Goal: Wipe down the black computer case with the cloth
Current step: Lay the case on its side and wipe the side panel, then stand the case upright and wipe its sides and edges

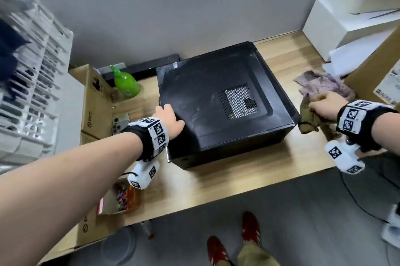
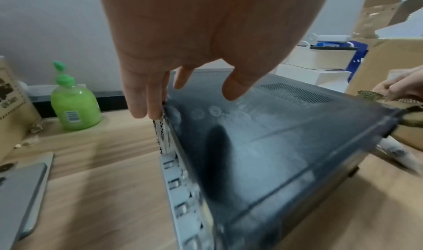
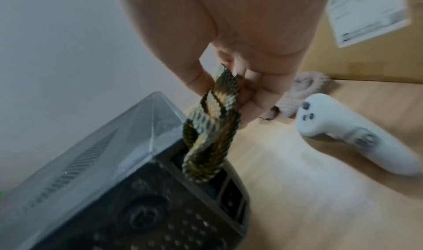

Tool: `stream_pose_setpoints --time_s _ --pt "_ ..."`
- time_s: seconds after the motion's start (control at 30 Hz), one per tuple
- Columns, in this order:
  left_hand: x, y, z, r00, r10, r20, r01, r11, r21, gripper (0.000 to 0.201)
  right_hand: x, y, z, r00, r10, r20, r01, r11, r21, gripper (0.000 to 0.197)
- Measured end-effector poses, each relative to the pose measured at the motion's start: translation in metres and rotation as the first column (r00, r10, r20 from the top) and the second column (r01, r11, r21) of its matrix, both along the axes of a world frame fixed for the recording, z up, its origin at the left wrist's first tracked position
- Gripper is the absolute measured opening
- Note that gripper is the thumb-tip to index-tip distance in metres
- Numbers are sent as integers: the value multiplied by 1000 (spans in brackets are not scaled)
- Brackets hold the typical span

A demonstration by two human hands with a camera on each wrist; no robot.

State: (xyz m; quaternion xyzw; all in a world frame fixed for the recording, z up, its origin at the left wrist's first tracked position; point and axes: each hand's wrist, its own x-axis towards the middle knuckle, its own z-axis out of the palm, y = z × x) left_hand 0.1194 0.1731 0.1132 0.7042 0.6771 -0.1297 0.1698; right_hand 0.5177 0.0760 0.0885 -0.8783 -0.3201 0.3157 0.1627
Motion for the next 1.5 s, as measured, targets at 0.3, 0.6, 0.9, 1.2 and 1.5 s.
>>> stream_pose_setpoints --time_s 0.3,0.6,0.9,1.2,1.5 --pt "8 75 7 959 256 124 -253 967 -41 63 -16 128 20 983 180 23 -180 984 1 12" --pt "15 155 5 919 349 181 -315 929 -194 55 -17 223 4 978 202 -58 -204 979 -24 16" --pt "33 228 -26 688 581 436 -468 813 -345 45 -30 270 -7 951 74 -300 -82 997 -14 49" --pt "41 234 -17 398 758 516 -587 643 -491 60 -33 286 -11 959 65 -275 -82 996 -48 52" --pt "38 213 21 424 721 549 -670 657 -346 46 -32 267 12 982 87 -167 -89 996 -5 59"
